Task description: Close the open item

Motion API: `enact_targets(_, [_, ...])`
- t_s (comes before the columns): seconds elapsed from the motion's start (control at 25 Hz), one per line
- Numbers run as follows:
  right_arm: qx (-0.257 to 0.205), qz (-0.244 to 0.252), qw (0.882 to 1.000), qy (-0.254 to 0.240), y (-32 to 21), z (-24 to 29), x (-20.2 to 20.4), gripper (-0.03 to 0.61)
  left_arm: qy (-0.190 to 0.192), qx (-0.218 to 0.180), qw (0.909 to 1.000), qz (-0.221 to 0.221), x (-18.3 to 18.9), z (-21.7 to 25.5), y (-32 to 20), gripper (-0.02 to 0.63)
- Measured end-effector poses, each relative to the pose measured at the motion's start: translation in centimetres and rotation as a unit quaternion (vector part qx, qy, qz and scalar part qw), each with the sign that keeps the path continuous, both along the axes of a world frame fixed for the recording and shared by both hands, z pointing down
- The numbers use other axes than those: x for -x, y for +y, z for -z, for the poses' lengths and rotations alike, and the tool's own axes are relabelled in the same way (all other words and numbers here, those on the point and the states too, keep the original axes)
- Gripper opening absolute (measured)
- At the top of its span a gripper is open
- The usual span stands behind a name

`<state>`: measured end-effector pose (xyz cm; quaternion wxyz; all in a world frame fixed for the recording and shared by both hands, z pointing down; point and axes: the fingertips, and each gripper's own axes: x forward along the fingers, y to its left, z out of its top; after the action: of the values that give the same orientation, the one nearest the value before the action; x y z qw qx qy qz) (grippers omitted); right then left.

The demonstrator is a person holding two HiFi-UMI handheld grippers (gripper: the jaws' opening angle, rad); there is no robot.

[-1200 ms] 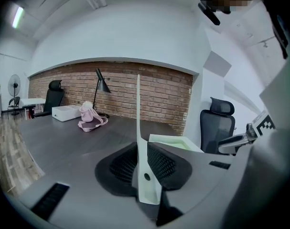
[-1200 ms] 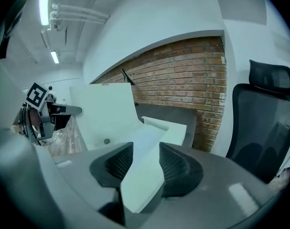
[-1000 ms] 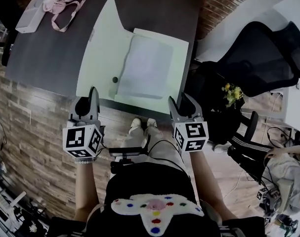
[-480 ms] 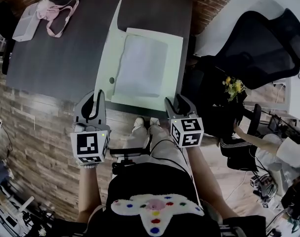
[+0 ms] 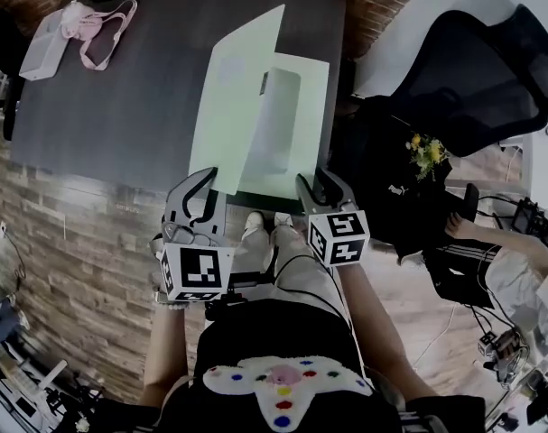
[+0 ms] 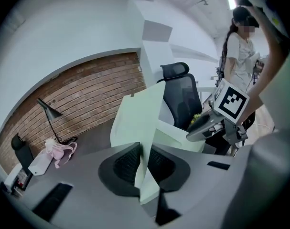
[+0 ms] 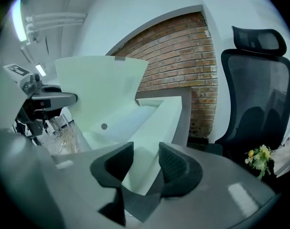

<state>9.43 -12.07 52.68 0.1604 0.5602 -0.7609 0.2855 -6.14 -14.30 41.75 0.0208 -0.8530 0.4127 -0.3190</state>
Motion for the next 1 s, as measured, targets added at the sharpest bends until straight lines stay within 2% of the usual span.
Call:
enact_targets(0.4, [-0.005,0.006,1.000,-0.006,0.0,0.0,-0.2,0.160,-0.089,0.027,0.9921,-0.084,-4.0,-3.1,1.8,0.040])
enact_targets(0.72, [-0.005,0.012,1.000,-0.009,0.0,-0.1,-0.2,0.160,-0.135,0.054,0.9818,-0.123,-5.7,-5.7,2.5,0.049])
enact_targets(0.88, [0.000,0.008,1.000,-0.027,0.0,0.1,-0.5,0.160,-0.159,0.064,0.9758,-0.137,-6.1,-6.8,2.7,0.052])
enact_targets(1.0, [-0.008,-0.012,1.000,-0.006,-0.3,0.9,-2.2,0.145,-0.176,0.072,0.9709,-0.145,-6.5,-7.7,2.9,0.055])
